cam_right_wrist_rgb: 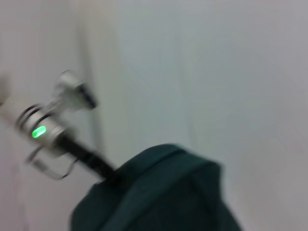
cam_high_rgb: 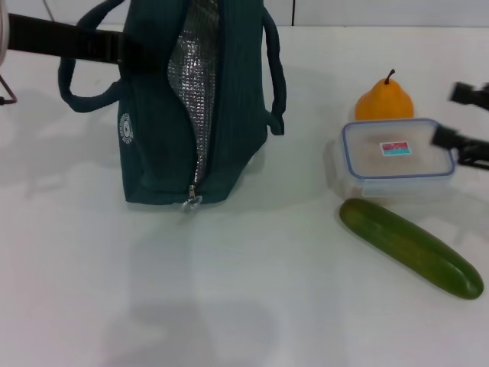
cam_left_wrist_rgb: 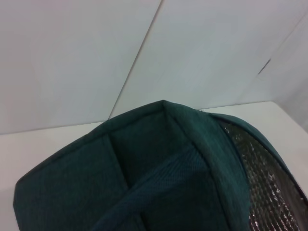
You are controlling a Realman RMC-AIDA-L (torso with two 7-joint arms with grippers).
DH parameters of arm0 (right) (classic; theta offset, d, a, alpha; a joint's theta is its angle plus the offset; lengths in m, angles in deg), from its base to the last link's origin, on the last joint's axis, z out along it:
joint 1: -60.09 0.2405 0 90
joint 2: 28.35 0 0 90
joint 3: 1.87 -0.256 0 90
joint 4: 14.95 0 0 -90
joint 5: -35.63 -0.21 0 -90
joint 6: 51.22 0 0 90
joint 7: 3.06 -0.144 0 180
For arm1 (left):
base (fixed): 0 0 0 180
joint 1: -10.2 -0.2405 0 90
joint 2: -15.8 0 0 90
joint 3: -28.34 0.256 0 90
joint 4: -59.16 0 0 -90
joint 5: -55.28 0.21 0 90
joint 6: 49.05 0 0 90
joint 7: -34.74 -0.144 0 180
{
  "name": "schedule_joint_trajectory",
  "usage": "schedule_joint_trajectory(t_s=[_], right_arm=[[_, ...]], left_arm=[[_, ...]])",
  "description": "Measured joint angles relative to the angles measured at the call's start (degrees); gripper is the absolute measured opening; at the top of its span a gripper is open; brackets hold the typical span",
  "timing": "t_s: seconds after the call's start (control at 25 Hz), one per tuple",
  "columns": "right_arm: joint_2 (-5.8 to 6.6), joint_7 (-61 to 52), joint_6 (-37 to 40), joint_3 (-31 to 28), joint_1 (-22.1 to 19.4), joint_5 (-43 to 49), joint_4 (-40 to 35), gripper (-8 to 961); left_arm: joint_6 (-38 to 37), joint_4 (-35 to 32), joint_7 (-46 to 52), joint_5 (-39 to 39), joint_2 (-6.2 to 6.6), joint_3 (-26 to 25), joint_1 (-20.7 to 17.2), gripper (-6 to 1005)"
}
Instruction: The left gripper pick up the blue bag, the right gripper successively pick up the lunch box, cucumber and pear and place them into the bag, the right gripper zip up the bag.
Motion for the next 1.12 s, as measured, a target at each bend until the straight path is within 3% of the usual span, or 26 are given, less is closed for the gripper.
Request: schedule_joint_trajectory(t_s=[0.2, 0.48, 0.92, 1.12], right_arm=[[1.85, -0.6, 0.0, -3.3, 0.3, -0.7, 6.3, 883], [-0.92, -0.4, 0.4, -0.2, 6.8, -1.1, 6.5, 883], [-1.88, -0.4, 0.5, 2.7, 15.9, -2.0, 9.5, 883], [-1.89, -0.4, -0.5, 8.9, 17.6, -7.0, 9.7, 883]], left_arm=[[-0.1, -0.1, 3.1, 2.1, 0.46, 3.2, 0.9, 40], [-0.2, -1.0, 7.5, 3.8, 0.87, 7.8, 3.4, 40], [-0.2, -1.7, 10.0, 4.0, 0.36, 9.5, 4.1, 40], [-0.2, -1.4, 10.1, 3.9, 0.11, 10.3, 4.1, 40]])
